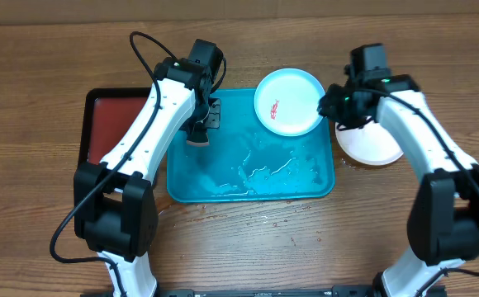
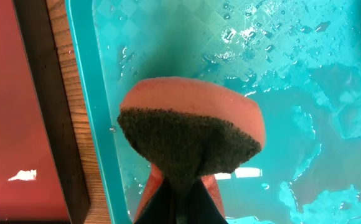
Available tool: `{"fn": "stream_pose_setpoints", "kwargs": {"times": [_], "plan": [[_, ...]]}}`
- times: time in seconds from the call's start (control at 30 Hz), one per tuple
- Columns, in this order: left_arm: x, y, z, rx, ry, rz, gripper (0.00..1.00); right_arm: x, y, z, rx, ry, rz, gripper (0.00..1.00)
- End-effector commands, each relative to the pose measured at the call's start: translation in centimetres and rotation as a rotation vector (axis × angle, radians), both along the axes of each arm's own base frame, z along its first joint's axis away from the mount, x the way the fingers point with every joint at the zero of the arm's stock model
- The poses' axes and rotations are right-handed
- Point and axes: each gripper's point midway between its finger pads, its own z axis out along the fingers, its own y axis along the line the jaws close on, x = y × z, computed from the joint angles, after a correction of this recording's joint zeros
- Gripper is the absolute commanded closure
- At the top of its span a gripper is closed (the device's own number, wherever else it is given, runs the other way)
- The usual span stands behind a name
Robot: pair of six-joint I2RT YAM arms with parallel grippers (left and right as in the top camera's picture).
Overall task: Clean dirty plates on tray and stack at the side
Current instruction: 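Move the right gripper to the red-marked plate and pinch its rim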
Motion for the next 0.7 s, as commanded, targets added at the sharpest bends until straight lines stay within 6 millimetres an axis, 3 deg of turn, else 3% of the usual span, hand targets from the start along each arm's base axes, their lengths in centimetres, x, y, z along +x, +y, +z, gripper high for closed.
{"fn": "stream_pose_setpoints", "kwargs": {"times": [0.0, 0.33, 0.53, 0.67], "plan": [[-0.1, 0.2, -0.1, -0.006, 0.003, 0.019, 0.96, -0.3, 0.0, -2.9, -0.059, 0.046, -0.048, 0.58], [-0.1, 0.2, -0.1, -0.006, 0.003, 0.019, 0.96, -1.9, 3.3, -8.1, -0.075, 0.162, -0.003, 0.62], [-0.1, 0.2, -0.1, -0.006, 0.003, 0.019, 0.96, -4.2, 6.3, -8.3, -0.057, 0.219, 0.077, 0.8], [-0.1, 0.2, -0.1, -0.006, 0.003, 0.019, 0.96, -7.4, 8.8, -8.3, -0.027, 0.312, 0.149, 0.81]]}}
